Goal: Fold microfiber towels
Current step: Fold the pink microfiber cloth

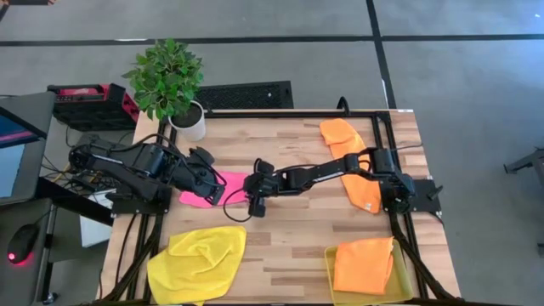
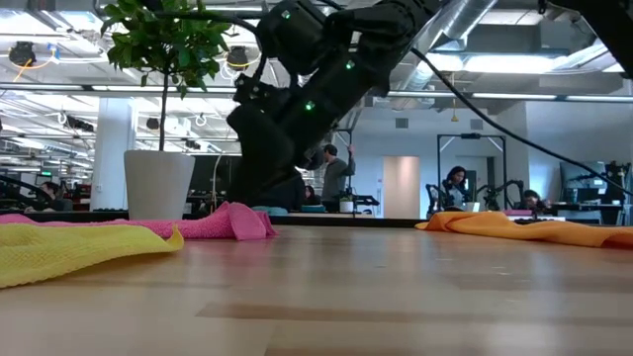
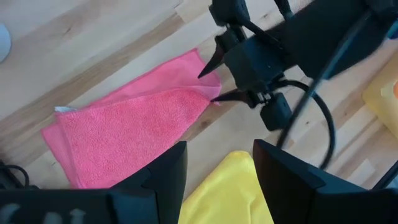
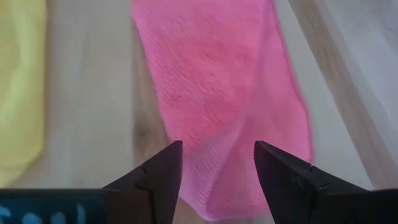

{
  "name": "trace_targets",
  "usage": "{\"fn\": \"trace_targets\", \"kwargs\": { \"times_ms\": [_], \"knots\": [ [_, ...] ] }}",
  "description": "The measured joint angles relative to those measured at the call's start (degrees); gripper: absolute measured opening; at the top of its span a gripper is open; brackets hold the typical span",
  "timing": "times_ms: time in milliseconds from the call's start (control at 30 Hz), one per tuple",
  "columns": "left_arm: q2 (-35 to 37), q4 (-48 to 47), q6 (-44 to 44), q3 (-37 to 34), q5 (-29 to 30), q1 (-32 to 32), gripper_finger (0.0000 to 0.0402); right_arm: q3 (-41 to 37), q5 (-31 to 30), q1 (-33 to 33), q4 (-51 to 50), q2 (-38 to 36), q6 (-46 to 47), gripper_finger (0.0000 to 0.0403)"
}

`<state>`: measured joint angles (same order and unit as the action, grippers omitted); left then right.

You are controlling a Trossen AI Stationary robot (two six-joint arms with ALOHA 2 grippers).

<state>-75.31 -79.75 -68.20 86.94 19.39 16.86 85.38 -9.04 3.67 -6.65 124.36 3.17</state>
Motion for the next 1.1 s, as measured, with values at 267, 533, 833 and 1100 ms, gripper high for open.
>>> {"fn": "trace_targets", "kwargs": {
  "times_ms": [267,533,833,1100],
  "knots": [
    [0.0,0.1,0.0,0.0,0.5,0.0,0.0176,-0.1,-6.4,1.4,0.6,1.8,3.4,0.0221],
    [0.0,1.1,0.0,0.0,0.6,0.0,0.0176,0.1,-7.4,1.7,-5.4,3.0,3.3,0.0215],
    [0.0,1.2,0.2,0.0,0.6,0.0,0.0176,0.2,-7.4,3.1,-11.9,0.3,2.4,0.0154],
    [0.0,1.2,1.4,0.0,0.6,0.0,0.0176,0.1,-7.4,3.5,-16.1,-2.1,2.4,0.0088]
  ]
}}
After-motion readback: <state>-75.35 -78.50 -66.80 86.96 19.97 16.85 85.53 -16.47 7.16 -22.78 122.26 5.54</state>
